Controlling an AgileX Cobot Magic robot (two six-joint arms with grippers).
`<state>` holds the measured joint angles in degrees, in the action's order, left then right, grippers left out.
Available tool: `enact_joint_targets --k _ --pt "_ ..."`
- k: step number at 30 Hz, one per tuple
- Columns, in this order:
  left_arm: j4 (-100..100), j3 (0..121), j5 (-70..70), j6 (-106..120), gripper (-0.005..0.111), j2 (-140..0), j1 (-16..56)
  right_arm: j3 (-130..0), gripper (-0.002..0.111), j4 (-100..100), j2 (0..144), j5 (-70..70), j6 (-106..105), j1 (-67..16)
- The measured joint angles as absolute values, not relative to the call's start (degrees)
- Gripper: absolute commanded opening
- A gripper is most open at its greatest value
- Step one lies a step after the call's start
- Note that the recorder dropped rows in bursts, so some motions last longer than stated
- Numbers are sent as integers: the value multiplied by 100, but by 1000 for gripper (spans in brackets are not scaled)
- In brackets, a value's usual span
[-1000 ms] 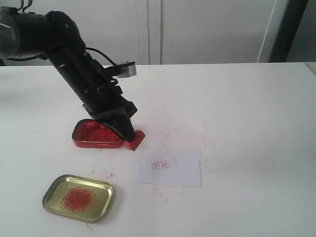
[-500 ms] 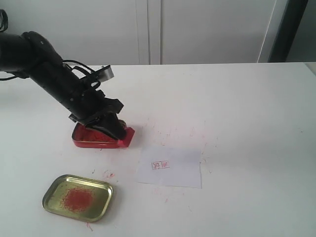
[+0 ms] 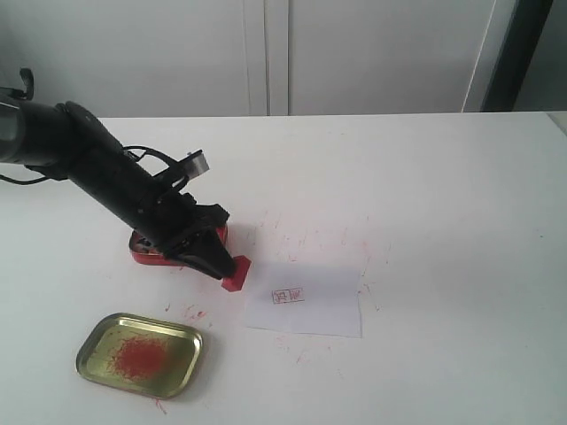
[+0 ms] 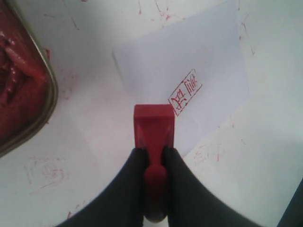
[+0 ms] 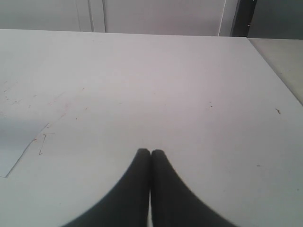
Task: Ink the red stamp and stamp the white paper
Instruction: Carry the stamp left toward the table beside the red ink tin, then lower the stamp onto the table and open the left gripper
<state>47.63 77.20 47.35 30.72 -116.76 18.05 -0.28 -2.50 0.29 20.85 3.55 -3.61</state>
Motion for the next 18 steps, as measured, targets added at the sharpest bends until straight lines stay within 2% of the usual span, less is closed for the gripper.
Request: enact_joint_targets --k 18 --pt "4732 7708 4558 2854 0 -11861 1805 -28 0 -250 29 2085 355 -361"
